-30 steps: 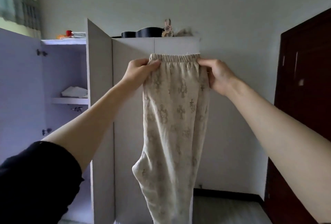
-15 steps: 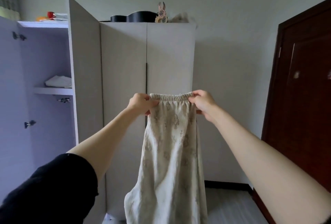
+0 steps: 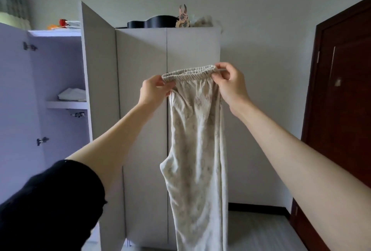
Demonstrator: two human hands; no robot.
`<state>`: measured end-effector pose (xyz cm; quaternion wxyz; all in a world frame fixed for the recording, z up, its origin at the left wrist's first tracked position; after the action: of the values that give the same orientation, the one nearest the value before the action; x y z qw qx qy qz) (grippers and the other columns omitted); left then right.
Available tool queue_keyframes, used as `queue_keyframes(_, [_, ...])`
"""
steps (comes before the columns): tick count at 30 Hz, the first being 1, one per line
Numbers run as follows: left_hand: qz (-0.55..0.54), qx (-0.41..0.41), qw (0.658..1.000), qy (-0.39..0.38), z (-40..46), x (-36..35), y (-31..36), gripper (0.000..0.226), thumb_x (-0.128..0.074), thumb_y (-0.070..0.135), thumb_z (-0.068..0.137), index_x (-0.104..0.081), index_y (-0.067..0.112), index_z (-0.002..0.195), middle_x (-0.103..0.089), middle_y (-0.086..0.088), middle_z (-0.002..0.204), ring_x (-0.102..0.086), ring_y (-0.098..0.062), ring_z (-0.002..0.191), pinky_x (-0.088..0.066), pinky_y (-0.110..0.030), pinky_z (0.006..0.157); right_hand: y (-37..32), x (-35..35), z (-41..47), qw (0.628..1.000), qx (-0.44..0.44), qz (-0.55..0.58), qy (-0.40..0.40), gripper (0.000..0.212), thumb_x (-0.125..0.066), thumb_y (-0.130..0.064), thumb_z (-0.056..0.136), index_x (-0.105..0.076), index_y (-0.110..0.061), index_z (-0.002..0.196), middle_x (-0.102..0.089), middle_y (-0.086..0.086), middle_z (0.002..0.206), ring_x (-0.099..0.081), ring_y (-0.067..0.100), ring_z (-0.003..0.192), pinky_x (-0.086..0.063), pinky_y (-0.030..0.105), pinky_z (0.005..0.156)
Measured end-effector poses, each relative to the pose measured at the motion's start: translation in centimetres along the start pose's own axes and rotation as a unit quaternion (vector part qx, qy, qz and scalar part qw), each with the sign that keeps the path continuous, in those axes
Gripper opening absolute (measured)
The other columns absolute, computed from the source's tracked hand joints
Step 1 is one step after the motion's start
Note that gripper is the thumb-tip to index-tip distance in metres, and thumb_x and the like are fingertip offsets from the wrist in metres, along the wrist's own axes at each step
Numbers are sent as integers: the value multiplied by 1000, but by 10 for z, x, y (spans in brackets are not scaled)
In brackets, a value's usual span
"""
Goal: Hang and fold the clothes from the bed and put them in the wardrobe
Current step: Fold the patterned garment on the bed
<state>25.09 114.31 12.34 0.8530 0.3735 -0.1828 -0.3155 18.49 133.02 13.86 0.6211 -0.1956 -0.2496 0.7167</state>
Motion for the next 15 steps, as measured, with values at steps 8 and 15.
queue_keyframes(8, [-96, 46, 994, 12, -116, 97, 2, 15, -56, -4, 88, -61, 9, 93, -63, -7, 85, -63, -14, 77, -56, -26, 76, -65, -32, -129, 990, -20, 29, -133, 11, -63, -7, 88, -59, -15, 94, -64, 1, 88, -58, 9, 81, -44, 17, 73])
queue_keyframes(15, [-161, 150, 971, 92, -274, 213, -8, 15, -52, 4, 94, -61, 17, 94, -65, -2, 91, -60, -15, 83, -51, -38, 84, -133, -68, -293, 953, -33, 50, -298, 11, -64, -8, 86, -59, -13, 95, -59, -10, 81, -56, 7, 75, -48, 20, 75])
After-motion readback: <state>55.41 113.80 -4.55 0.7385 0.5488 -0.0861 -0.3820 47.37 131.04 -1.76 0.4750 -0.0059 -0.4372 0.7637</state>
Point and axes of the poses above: each hand's wrist, its own z-axis towards the middle knuckle, its own x-axis out of the back of the hand, y = z × x, the point moved 1 cm from there along z, towards the middle knuckle
